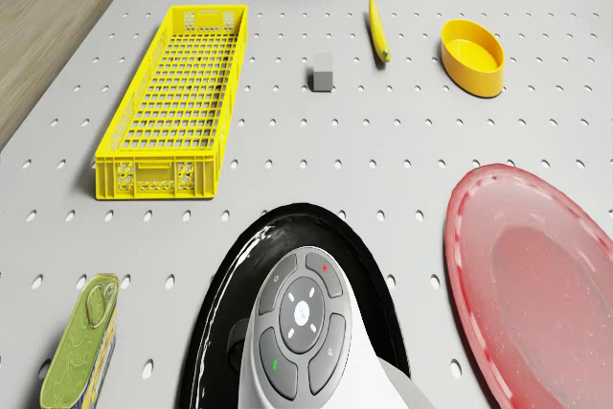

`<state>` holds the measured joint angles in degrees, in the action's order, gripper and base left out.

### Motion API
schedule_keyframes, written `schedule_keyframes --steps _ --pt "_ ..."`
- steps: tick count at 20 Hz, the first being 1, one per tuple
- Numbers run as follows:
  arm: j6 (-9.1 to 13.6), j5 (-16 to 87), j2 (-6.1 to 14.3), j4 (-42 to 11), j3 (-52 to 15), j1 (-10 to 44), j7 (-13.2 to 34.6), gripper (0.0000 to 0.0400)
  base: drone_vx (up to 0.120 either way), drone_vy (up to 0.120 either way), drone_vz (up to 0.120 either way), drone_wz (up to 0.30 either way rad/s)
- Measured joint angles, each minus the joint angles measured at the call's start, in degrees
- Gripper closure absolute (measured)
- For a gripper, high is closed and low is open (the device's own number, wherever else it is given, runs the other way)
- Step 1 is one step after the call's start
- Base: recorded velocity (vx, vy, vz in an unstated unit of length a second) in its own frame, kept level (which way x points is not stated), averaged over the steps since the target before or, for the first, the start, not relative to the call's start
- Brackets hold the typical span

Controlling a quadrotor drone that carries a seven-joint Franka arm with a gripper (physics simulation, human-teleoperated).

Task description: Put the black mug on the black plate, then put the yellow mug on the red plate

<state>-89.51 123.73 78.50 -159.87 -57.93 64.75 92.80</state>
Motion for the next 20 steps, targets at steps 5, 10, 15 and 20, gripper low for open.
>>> schedule_keyframes --steps 5,10,15,20 --pt "0.0 0.0 0.0 0.0 0.0 0.0 0.0 0.0290 0.120 -0.120 0.000 0.000" --pt "0.0 0.0 0.0 0.0 0.0 0.0 0.0 0.0290 0.120 -0.120 0.000 0.000" --pt "0.0 0.0 0.0 0.0 0.0 0.0 0.0 0.0290 0.120 -0.120 0.000 0.000" --pt "0.0 0.0 0.0 0.0 0.0 0.0 0.0 0.0290 0.120 -0.120 0.000 0.000"
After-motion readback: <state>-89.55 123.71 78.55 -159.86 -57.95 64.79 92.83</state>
